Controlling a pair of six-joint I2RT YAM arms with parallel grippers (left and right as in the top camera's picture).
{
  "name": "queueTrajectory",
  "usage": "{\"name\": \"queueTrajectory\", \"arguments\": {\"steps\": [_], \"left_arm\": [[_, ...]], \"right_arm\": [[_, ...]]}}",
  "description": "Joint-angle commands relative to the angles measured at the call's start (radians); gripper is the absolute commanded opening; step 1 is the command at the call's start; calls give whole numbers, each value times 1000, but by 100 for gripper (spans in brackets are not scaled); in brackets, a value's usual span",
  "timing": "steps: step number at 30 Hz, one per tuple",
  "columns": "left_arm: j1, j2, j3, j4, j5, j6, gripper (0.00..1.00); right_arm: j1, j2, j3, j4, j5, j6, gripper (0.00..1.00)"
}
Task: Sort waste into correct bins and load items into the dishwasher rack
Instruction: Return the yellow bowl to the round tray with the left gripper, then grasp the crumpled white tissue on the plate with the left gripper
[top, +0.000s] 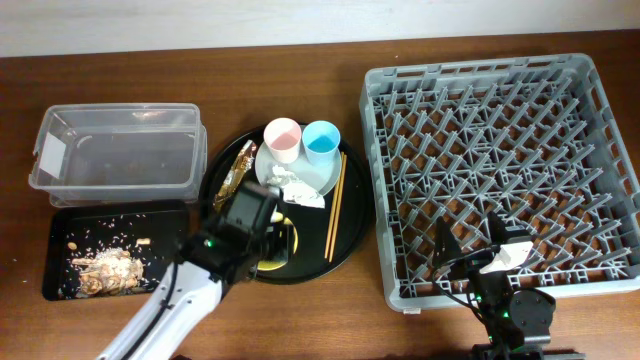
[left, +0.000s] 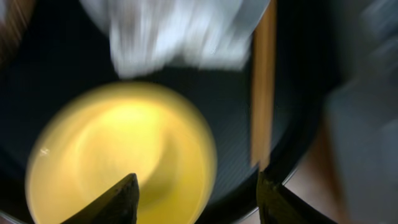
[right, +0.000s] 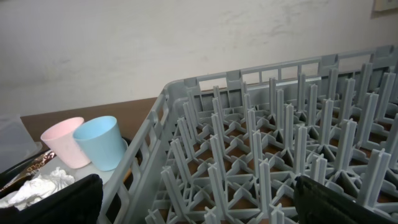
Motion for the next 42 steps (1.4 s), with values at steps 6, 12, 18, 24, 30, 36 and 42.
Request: {"name": "queueTrajectory", "arguments": {"steps": [6, 12, 18, 24, 30, 36, 42], "left_arm": [[-3, 24, 139, 93, -174, 27, 58], [-3, 195, 139, 183, -169, 30, 56], [-3, 329, 139, 257, -175, 30, 56], [-3, 438, 139, 336, -177, 31, 57], [-3, 499, 139, 349, -181, 31, 57], [-3, 512, 139, 381, -199, 31, 54], [-3, 512, 135, 381, -199, 31, 52]], "right_arm": [[-6, -6, -5, -4, -5, -3, 98], [-6, -6, -5, -4, -5, -3, 98], [-6, -6, -5, -4, -5, -3, 98], [-6, -6, -5, -5, -5, -3, 98], [-6, -6, -5, -5, -5, -3, 98], [-6, -6, -5, -4, -5, -3, 98], [-6, -6, -5, -4, -6, -3, 99]]}}
